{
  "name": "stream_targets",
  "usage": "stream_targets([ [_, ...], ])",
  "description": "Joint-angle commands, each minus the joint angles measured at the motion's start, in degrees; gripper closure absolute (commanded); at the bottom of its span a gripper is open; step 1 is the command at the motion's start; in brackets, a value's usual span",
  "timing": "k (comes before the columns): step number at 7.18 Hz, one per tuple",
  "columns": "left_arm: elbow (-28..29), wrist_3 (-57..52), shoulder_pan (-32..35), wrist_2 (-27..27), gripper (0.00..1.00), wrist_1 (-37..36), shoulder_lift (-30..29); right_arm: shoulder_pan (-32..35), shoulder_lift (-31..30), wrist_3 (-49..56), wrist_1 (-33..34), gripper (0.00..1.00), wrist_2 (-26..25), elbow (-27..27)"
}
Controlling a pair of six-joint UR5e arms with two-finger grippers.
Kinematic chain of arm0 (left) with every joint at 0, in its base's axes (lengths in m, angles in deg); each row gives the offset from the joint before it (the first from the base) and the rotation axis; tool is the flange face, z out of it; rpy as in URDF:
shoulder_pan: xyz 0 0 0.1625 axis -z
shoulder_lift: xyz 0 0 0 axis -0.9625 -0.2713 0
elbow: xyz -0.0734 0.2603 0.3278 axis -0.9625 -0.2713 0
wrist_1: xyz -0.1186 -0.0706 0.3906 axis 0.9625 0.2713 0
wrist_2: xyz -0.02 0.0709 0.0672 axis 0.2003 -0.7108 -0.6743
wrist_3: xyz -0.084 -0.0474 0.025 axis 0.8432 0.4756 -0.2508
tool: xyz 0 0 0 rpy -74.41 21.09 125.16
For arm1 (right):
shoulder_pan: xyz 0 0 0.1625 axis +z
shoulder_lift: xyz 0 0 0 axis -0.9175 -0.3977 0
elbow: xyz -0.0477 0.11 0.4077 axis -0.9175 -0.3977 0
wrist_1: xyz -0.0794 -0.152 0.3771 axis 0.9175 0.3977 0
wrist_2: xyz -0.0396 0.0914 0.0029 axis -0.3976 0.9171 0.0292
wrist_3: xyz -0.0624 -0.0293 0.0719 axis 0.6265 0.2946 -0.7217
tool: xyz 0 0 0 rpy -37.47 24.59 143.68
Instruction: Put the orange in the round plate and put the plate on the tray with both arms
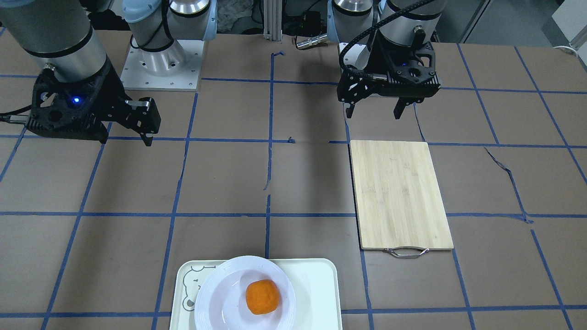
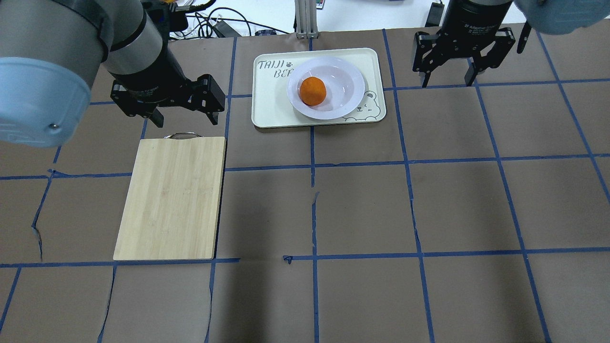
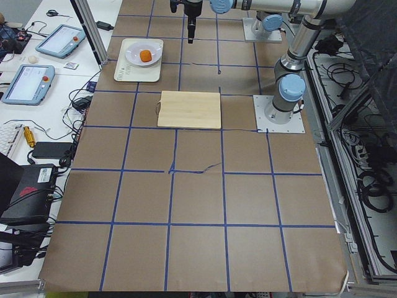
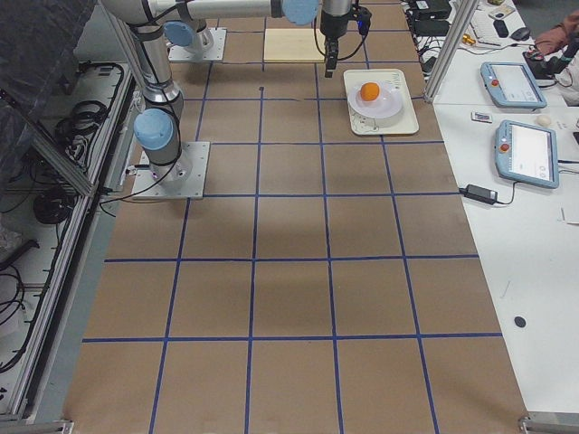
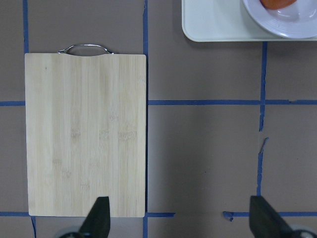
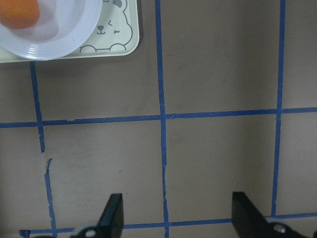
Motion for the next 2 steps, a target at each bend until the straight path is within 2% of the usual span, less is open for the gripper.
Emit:
stream_targets([
  [1,0.0,0.0,0.0,-0.02,0.0,0.0,0.01,0.05,-0.59,0.03,0.01,0.19,0.13,0.34],
  [2,0.0,0.0,0.0,0.07,0.0,0.0,0.01,0.05,-0.59,0.03,0.09,0.19,0.13,0.69],
])
